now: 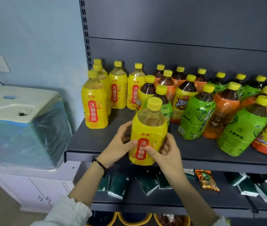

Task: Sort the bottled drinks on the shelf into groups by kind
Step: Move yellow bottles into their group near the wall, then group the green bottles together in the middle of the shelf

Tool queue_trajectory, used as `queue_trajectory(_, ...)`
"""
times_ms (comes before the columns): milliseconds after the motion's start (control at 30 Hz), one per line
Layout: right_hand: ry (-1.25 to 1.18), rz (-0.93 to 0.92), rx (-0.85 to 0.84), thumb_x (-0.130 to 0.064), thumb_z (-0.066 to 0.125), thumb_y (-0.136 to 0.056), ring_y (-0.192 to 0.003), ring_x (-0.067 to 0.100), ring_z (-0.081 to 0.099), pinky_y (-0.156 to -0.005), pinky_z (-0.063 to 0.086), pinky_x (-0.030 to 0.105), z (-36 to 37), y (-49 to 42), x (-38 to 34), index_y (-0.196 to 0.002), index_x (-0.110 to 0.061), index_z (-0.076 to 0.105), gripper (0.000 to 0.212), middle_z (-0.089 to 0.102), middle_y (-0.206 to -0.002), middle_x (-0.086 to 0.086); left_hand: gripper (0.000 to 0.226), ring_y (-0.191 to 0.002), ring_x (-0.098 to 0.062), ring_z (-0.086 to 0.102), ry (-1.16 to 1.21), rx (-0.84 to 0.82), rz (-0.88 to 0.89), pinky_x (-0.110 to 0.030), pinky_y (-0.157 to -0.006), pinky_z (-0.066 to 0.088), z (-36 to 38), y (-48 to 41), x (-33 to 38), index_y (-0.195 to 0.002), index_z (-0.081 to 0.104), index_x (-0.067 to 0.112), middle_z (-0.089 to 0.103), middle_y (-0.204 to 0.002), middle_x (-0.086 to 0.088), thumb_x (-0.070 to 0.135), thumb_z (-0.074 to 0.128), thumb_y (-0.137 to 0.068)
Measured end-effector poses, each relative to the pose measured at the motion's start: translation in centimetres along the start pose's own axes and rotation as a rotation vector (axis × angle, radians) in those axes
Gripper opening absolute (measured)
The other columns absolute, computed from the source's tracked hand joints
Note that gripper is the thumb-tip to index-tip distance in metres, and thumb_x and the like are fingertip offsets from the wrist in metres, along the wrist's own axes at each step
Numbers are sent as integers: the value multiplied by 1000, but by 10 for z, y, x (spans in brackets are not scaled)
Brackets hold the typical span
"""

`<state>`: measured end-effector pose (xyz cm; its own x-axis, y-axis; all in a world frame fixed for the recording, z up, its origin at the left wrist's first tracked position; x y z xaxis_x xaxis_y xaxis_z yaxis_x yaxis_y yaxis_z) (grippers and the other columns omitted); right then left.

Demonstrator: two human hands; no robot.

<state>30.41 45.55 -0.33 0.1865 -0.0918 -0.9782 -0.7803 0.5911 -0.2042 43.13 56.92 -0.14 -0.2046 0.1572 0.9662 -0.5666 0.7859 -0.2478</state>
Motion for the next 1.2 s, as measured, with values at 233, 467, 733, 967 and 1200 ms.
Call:
queue_trajectory(233, 386, -105, 129, -74, 68, -60, -106, 8, 52, -89, 49, 24, 56, -26, -4, -127, -25, 57, 85, 41, -106, -13, 81, -109, -2, 60, -57, 63, -76, -20, -84, 51, -47, 8, -2, -132, 42, 29, 59, -124, 6, 22, 84, -63)
queue_trajectory(467, 401, -251, 443, -39, 82, -70, -114, 21, 43, -99, 43, 43, 13, -40, -13, -126, -28, 42, 69, 34, -121, -6, 86, -117, -2, 55, -91, 229, -67, -21, -96, 48, -63, 4, -11, -143, 35, 21, 55, -133, 7, 17, 80, -69)
queue_trajectory(733, 291, -183, 347, -22, 89, -61, -131, 15, 40, -111, 37, 43, 3, -72, -2, -143, -34, 22, 107, 38, -143, -3, 70, -121, -15, 54, -16, 484, -42, -39, -99, 49, -62, -12, -19, -121, 34, 23, 52, -133, -4, 21, 79, -66)
queue_trajectory(967, 338, -199, 397, -22, 88, -65, -138, 17, 33, -111, 30, 31, -31, -77, -4, -149, -26, 19, 109, 32, -150, 3, 82, -126, -23, 47, -337, 668, -47, -48, -105, 41, -48, -44, -29, -142, 40, 15, 49, -137, -6, 40, 76, -73)
queue_trajectory(1200, 319, -153, 308, -26, 85, -68, -139, 14, 30, -115, 30, 38, -44, -91, 0, -150, -37, 10, 112, 27, -154, -4, 68, -122, -26, 52, -337, 806, -70, -35, -100, 42, -44, -83, -30, -138, 42, 7, 55, -133, -12, 22, 74, -80)
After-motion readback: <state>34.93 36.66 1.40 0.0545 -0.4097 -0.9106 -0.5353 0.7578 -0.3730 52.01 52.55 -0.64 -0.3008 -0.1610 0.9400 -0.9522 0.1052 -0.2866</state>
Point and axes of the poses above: each hand's wrist, its own y-axis away from the middle knuckle, its own z-axis out of the palm, x = y × z, the point moved 3 cm from there along -y, towards the middle knuckle
